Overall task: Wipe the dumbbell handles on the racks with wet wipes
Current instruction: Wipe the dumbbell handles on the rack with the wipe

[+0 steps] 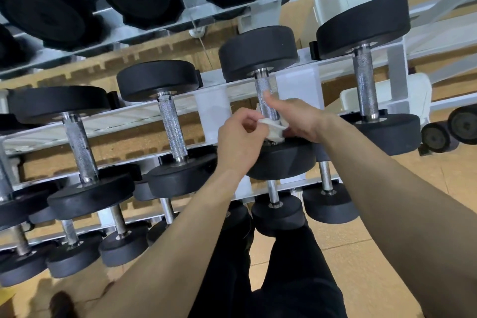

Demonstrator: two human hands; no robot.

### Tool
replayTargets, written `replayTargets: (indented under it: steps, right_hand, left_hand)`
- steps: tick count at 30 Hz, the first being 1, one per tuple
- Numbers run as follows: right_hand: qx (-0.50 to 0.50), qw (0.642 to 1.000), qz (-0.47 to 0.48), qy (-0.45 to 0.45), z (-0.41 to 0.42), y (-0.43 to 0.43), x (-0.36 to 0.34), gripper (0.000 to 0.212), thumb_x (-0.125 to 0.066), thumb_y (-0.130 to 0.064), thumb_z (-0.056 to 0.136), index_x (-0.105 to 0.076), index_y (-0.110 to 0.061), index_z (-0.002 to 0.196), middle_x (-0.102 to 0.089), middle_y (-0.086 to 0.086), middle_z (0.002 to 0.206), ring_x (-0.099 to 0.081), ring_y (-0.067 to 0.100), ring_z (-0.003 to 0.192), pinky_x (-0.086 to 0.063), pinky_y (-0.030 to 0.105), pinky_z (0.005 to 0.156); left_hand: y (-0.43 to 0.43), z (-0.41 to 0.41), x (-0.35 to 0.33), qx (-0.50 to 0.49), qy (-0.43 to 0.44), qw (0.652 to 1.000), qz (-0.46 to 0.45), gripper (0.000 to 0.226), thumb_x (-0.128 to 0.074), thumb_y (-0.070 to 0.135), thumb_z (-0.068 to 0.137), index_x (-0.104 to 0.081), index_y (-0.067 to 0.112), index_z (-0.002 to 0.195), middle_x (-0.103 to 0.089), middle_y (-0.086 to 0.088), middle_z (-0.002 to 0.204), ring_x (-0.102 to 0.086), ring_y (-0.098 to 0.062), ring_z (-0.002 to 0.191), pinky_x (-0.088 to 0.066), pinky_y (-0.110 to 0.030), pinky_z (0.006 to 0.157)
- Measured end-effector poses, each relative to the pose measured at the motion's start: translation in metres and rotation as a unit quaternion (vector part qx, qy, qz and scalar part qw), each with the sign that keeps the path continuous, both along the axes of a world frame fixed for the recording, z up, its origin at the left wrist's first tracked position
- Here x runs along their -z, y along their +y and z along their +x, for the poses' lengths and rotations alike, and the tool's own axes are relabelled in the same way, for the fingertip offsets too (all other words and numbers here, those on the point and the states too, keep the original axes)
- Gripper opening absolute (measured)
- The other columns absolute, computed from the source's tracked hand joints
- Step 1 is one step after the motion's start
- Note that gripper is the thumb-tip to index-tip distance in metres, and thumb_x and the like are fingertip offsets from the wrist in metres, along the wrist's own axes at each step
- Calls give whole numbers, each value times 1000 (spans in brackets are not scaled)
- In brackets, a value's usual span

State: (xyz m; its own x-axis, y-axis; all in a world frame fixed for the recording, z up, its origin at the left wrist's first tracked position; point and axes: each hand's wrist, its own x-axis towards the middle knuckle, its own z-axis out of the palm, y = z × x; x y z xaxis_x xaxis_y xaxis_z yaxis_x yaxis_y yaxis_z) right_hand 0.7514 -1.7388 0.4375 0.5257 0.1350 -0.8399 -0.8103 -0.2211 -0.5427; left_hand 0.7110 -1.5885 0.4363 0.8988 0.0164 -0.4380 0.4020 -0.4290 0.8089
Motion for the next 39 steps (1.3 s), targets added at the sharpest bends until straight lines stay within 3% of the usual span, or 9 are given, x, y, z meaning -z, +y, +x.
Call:
replayTargets:
  steps: [8,9,10,11,14,22,28,34,39]
  right_hand:
    - [32,994,-100,-23,-12,-6,2,34,-45,-7,100,-53,24,110,-48,52,111,-65,34,84,-58,42,86]
    - [42,994,-94,-27,-16,-6,1,39,-44,0,96,-43,30,121,-31,6,116,-63,43,83,-58,43,84]
    - [60,994,-83,-28,-19,-5,-2,43,-43,4,94,-34,30,127,-57,42,103,-62,54,93,-56,47,92]
    - [80,994,-70,-27,-22,-4,-7,45,-42,6,93,-31,27,130,-34,53,128,-52,64,111,-49,54,103]
    - [104,991,-68,-47,-26,-7,-17,43,-40,7,94,-29,27,130,-26,49,133,-25,58,130,-28,66,110]
    - [67,998,-5,3,-13,-9,-8,12,-52,-23,88,-56,-13,89,-62,11,90,-62,28,88,-50,31,84]
    - [-8,999,9,40,-5,-14,-9,39,-34,-26,94,-68,-10,104,-77,6,99,-70,20,87,-47,31,92]
    - [-41,998,14,34,1,-12,-5,57,-32,-35,93,-67,-4,125,-72,19,121,-67,31,106,-45,39,104]
    - [18,998,-63,-7,-4,-9,-2,24,-45,-30,94,-68,-21,94,-67,2,97,-63,20,87,-49,33,89]
  left_hand:
    - [14,9,25,20,80,987,141,9,-62,24,92,-64,29,85,-63,15,78,-62,-16,87,-45,-26,74]
    - [13,12,26,36,83,983,162,9,-62,25,92,-65,29,84,-65,11,79,-61,-17,86,-47,-27,73]
    - [11,14,27,51,83,978,186,10,-62,26,92,-65,27,83,-67,7,82,-61,-19,85,-47,-29,71]
    - [10,17,28,63,84,973,206,12,-61,27,91,-66,23,81,-68,3,82,-61,-22,83,-47,-29,69]
    - [9,26,30,89,107,968,207,23,-60,19,89,-64,12,68,-60,-1,66,-58,-26,70,-40,-27,56]
    - [10,33,-6,13,121,990,-66,14,-64,8,82,-74,14,73,-75,-10,72,-63,-15,64,-58,-30,66]
    - [13,25,24,20,137,989,59,9,-64,17,77,-71,15,73,-72,-5,75,-68,-23,76,-60,-45,81]
    - [3,27,31,94,169,980,-43,34,-62,6,82,-58,30,107,-68,2,102,-64,-18,102,-51,-40,100]
    - [5,22,32,48,120,991,-31,24,-65,5,87,-69,28,91,-72,3,92,-67,-14,91,-53,-31,88]
